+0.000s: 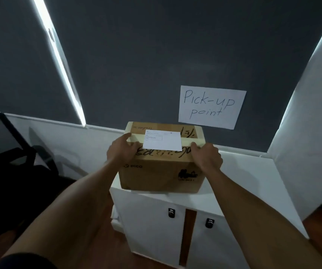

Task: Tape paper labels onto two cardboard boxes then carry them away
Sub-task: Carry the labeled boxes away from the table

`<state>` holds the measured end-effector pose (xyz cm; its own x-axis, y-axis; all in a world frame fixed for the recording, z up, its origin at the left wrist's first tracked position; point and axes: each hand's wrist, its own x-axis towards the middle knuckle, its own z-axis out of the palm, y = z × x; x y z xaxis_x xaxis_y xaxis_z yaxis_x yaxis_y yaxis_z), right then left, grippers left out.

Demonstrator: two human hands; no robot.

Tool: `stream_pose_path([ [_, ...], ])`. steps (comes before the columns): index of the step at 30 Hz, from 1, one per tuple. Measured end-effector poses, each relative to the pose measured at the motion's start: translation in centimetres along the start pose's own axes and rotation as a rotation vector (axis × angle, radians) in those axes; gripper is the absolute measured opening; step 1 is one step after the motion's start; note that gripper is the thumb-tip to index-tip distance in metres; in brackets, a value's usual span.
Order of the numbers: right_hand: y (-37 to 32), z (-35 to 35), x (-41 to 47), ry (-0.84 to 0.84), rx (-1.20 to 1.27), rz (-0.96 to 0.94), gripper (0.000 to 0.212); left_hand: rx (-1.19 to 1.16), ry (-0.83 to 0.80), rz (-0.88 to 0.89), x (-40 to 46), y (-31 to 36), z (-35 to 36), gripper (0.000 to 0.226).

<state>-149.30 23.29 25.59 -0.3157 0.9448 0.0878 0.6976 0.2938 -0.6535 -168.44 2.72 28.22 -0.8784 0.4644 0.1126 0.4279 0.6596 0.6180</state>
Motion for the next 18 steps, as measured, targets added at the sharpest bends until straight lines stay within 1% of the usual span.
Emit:
stream_pose_path([
  [3, -1.7, 2.1, 0.4, 0.028, -0.016, 0.055, 0.057, -0.006, -0.067, 0.045, 4.0, -2.0, 0.3, 0.066],
  [6, -2.9, 3.7, 0.7, 0.037, -0.026, 0.1, 0.054, -0.015, -0.122, 0.084, 7.2, -3.4, 1.0, 0.066],
  [10, -3.8, 5.1, 1.2, 0.028, -0.007, 0.107, 0.054, -0.041, -0.183, 0.104, 10.1, -4.9, 2.1, 0.065],
  [13, -4.3, 6.3, 1.4, -0.005, 0.023, 0.089, 0.065, -0.065, -0.209, 0.131, 12.1, -5.7, 2.7, 0.066],
  [18, -4.9, 7.8, 2.2, 0.011, 0.063, 0.035, 0.08, -0.049, -0.237, 0.195, 15.8, -6.2, 3.5, 0.063],
])
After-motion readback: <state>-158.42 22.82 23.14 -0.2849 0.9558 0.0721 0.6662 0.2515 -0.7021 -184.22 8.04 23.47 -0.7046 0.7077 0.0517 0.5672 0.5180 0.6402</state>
